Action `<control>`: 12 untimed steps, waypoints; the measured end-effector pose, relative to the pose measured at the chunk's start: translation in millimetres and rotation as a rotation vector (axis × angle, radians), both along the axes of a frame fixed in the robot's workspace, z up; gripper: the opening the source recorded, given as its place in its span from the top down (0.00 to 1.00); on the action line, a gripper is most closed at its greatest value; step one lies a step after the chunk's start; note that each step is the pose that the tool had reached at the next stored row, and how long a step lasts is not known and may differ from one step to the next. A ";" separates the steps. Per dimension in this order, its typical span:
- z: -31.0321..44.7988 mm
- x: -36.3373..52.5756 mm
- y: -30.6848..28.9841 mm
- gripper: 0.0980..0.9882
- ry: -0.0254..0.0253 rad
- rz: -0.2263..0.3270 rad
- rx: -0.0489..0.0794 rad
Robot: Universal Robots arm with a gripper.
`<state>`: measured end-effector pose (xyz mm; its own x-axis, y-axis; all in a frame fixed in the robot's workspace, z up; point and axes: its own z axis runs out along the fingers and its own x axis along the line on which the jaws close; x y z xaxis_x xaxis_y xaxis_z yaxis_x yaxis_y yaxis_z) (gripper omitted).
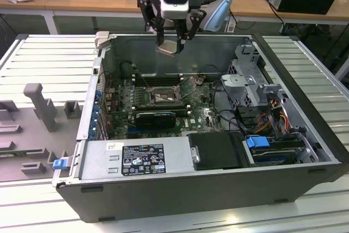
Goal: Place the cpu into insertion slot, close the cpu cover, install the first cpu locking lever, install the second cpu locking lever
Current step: 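Place the cpu into insertion slot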
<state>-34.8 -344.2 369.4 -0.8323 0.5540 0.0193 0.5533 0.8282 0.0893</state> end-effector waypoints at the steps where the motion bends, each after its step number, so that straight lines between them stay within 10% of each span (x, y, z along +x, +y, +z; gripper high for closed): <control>1: 0.0 0.0 0.0 0.52 0.0000 -0.007 0.000; 12: 0.0 0.0 0.0 0.52 0.0000 -0.063 0.000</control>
<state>-34.8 -344.2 369.4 -0.7960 0.6049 0.0194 0.6040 0.7920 0.0893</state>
